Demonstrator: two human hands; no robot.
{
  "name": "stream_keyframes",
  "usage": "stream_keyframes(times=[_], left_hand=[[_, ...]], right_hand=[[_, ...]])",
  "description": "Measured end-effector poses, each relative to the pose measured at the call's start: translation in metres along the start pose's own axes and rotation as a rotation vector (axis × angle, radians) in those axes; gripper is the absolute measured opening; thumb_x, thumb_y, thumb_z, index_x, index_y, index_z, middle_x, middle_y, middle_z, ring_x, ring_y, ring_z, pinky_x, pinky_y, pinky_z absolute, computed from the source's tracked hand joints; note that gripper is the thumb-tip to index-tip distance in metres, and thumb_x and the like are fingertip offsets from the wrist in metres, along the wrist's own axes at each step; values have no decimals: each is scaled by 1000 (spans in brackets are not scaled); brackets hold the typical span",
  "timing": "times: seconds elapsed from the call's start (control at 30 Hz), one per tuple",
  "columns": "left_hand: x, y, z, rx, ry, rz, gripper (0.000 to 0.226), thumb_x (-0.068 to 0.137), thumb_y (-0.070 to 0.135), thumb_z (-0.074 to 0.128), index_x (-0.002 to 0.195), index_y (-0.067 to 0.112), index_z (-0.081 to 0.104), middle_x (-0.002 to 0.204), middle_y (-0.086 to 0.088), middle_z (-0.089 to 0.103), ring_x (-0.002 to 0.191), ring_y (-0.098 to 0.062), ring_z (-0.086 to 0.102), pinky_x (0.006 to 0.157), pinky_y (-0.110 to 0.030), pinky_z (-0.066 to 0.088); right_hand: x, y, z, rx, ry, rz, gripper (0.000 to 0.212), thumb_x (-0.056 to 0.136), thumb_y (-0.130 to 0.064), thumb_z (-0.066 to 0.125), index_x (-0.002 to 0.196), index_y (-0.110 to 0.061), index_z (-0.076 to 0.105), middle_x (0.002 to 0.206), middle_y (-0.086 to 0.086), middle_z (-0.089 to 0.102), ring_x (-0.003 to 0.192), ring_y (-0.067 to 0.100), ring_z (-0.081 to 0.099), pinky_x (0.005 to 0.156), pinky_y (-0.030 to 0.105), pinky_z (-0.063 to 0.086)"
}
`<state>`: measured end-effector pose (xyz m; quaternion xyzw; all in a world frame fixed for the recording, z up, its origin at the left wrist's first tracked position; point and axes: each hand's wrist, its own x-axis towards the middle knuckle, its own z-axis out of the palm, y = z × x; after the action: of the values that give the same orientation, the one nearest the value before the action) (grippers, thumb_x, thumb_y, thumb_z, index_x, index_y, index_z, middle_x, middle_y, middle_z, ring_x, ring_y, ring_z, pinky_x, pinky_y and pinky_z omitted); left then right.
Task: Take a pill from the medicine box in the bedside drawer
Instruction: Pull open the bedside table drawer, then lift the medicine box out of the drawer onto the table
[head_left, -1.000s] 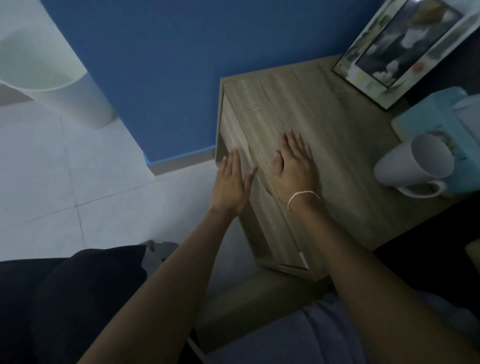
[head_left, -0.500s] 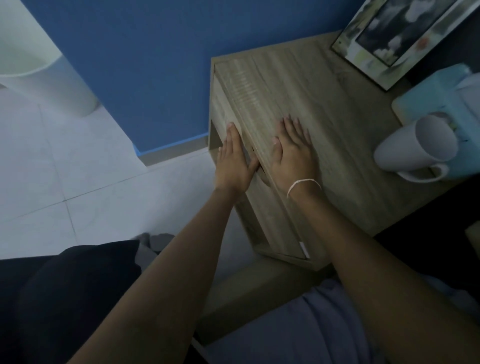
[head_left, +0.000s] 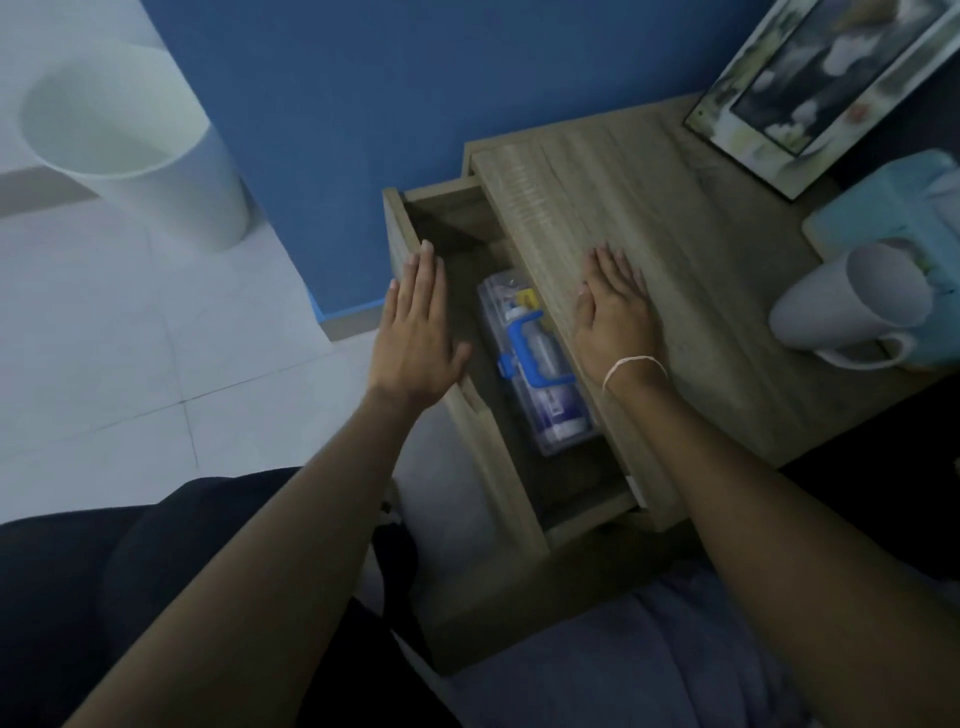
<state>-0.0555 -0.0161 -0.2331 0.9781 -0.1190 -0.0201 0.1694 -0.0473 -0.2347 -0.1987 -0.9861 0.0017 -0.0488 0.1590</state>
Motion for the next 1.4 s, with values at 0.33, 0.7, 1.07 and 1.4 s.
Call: stream_keyframes(times=[0.33,0.7,1.07,1.4], left_hand=[[-41,-45,-32,159,-25,-112,59,103,25,26,151,8,-3,162,-10,-6,150,-22,-7,123,-39,1],[-59,-63,-48,233,-86,-194,58,103,27,22,151,10,-8,162,-8,-10,149,-21,-8,121,-38,0],[-52,-57,-56,237,-206,-234,62,103,36,21,150,9,-9,161,-9,-13,149,-24,-11,121,-40,0],[-20,-18,-39,26,-153,-110,63,102,37,27,151,7,-1,161,-12,-7,149,-25,-9,119,-37,-3]], right_hand=[[0,-3,3,3,31,-17,46,93,-11,36,139,-2,38,150,18,36,142,29,28,119,43,18],[1,-1,5,-16,10,-17,46,95,-13,32,140,-2,35,151,19,34,143,30,25,120,44,15],[3,-6,7,-95,-107,61,52,99,-25,30,145,-3,22,157,16,20,146,28,13,120,46,8],[-85,-83,36,178,-134,-32,69,92,-51,34,146,-13,14,158,9,18,145,18,6,116,40,13]])
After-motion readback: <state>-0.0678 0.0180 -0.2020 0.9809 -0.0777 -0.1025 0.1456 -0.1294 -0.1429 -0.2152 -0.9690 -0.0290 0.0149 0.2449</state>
